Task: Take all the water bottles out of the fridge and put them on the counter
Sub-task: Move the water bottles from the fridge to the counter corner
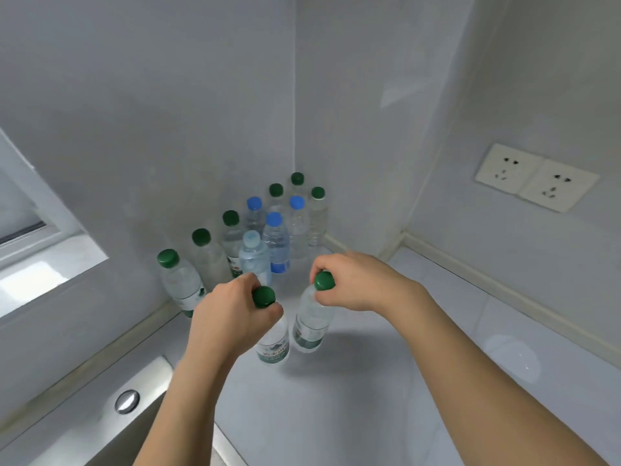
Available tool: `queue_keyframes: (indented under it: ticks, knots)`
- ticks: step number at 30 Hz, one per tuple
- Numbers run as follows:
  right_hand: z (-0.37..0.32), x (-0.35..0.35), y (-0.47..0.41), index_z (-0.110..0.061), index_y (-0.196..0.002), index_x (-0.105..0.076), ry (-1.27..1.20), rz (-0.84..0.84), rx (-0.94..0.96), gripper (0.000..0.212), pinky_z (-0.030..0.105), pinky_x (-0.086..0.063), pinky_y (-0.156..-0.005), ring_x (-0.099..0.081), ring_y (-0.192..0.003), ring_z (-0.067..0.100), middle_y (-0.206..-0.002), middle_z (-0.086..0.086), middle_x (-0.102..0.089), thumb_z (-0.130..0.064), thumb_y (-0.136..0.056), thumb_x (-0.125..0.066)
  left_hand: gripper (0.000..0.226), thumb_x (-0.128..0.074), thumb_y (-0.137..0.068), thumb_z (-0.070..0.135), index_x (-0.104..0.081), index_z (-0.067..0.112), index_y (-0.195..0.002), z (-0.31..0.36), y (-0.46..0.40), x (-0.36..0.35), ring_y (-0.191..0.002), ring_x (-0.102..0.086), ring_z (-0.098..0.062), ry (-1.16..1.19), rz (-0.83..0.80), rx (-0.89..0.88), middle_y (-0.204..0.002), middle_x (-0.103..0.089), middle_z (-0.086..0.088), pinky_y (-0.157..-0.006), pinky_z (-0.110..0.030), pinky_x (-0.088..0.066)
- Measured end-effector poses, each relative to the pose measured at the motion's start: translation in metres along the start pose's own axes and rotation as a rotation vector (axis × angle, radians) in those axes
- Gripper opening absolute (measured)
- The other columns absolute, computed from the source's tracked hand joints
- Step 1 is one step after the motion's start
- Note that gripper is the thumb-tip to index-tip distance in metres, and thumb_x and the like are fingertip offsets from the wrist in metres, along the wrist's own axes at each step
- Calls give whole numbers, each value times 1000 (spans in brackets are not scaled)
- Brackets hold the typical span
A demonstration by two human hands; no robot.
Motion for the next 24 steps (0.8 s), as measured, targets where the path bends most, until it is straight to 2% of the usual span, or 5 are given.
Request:
queue_keyframes:
  ticks: [7, 13, 17, 24]
  knots:
    - [-54, -14, -70, -34, -104, -58, 85, -51, 193, 21, 33, -49, -70, -55, -85, 15, -92, -7, -63, -33, -83, -61, 17, -61, -71, 32, -51, 20, -73, -53, -23, 15, -62, -55, -25, 33, 43, 35, -61, -56, 2, -51, -29, -41]
    - [-80, -27, -118, -32, -109, -59, 162, -84, 266, 25, 33, -48, -66, -55, -83, 15, -85, -9, -57, -34, -85, -61, 14, -61, -76, 29, -56, 19, -85, -93, -33, 13, -66, -56, -24, 90, 30, 70, -65, -59, 1, -58, -32, -46]
    - [-94, -44, -144, -27, -111, -59, 215, -53, 287, 25, 30, -40, -59, -55, -84, 17, -86, -5, -59, -33, -86, -58, 10, -60, -79, 26, -53, 20, -85, -107, -40, 7, -62, -52, -17, 143, 36, 47, -64, -54, 4, -54, -29, -40]
    - [-105, -45, -167, -21, -110, -59, 240, -10, 274, 25, 32, -49, -65, -59, -85, 20, -91, -1, -64, -35, -89, -57, 14, -60, -83, 25, -51, 15, -86, -109, -51, 4, -67, -46, -21, 54, 112, -35, -73, -51, 1, -56, -30, -32]
Point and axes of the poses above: each hand's wrist, its own y-axis away from the middle knuckle, its own x-axis out of the back of the hand, z = x × y, the point moved 4 cm from there along -y, towards the middle knuckle
